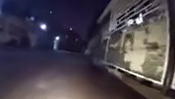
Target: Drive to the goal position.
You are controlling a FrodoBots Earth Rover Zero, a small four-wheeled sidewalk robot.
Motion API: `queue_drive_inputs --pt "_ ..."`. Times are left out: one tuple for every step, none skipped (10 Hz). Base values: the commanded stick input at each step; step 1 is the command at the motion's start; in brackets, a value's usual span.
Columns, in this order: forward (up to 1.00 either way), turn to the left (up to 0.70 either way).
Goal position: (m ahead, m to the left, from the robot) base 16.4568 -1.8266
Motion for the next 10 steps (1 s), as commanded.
queue_drive_inputs --pt "0.85 0.02" --pt "0.85 0.02" --pt "0.85 0.02" --pt "0.85 0.02" --pt "0.85 0.02" --pt "0.85 0.02" --pt "0.85 0.02" --pt "0.85 0.02" --pt "0.85 0.02" --pt "0.82 0.02"
